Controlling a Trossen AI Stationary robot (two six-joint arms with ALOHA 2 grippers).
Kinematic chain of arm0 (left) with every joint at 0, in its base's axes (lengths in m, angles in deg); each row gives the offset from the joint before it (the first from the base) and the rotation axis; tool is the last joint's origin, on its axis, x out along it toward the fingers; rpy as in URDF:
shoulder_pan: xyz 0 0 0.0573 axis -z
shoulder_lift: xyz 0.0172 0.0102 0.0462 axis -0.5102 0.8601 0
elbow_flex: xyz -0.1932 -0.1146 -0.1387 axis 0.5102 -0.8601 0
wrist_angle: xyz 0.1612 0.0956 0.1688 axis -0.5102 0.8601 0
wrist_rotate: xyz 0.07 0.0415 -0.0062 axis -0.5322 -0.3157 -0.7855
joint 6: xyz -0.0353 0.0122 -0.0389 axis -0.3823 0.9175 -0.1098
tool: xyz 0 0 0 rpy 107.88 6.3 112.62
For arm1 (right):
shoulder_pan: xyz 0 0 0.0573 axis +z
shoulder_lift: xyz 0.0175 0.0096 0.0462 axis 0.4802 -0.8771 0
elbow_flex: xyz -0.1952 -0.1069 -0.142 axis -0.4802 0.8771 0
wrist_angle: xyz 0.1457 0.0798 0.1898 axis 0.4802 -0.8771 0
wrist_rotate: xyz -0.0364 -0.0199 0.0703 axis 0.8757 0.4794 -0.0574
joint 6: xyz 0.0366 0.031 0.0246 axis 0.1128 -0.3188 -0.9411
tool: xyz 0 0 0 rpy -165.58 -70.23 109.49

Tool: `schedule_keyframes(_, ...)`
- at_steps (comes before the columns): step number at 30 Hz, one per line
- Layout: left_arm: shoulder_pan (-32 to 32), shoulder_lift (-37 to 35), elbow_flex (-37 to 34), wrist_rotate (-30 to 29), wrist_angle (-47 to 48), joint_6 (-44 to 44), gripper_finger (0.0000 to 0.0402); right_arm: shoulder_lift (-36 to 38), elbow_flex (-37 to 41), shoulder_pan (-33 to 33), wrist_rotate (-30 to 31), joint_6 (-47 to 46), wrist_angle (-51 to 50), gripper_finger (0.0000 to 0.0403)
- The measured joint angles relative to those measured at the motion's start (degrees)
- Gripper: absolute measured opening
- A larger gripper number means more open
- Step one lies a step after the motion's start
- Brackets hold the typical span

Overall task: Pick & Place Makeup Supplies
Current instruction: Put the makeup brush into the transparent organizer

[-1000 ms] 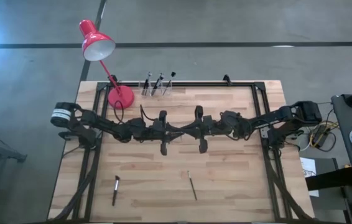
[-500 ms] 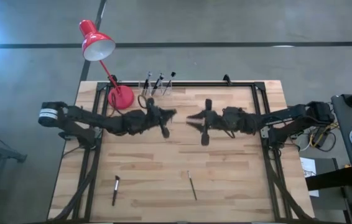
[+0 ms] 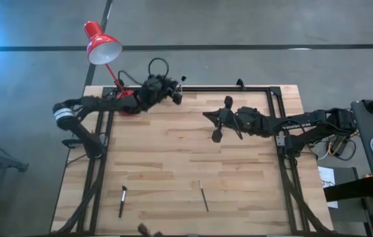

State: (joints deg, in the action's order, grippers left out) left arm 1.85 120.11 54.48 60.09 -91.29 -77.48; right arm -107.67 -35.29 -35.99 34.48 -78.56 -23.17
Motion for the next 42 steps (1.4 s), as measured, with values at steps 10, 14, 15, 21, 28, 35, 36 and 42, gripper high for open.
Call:
schedule_keyframes(10,-4.13,12.04,12.08,0.68,5.95,1.31,0.0014,0.11,0.00,0.00,0.07,0.93,0.35,0.0008)
schedule_keyframes(14,-5.13,14.82,15.44,-0.17,10.22,1.36,0.0013,0.11,0.13,0.00,0.06,0.93,0.35,0.0008)
schedule_keyframes(15,-5.27,15.33,15.72,-0.31,10.54,1.32,0.0013,0.11,0.15,0.01,0.05,0.93,0.35,0.0008)
schedule_keyframes(21,-5.22,15.69,15.65,-1.19,12.59,1.03,0.0013,0.11,0.31,0.00,0.04,0.93,0.40,0.0008)
schedule_keyframes(28,-5.61,15.68,15.41,-1.17,16.27,-0.61,0.0023,0.11,0.33,0.02,0.04,0.73,0.42,0.0008)
schedule_keyframes(35,-5.61,15.70,15.30,-0.73,17.50,-0.63,0.0070,0.11,0.35,0.02,0.06,0.63,0.25,0.0008)
schedule_keyframes(36,-5.61,15.70,15.30,-0.71,17.59,-0.71,0.0072,0.11,0.40,0.02,0.04,0.36,0.03,0.0008)
schedule_keyframes(42,-5.61,15.44,15.48,-0.71,17.85,-0.67,0.0074,0.11,0.76,0.02,0.11,-0.70,-0.87,0.0008)
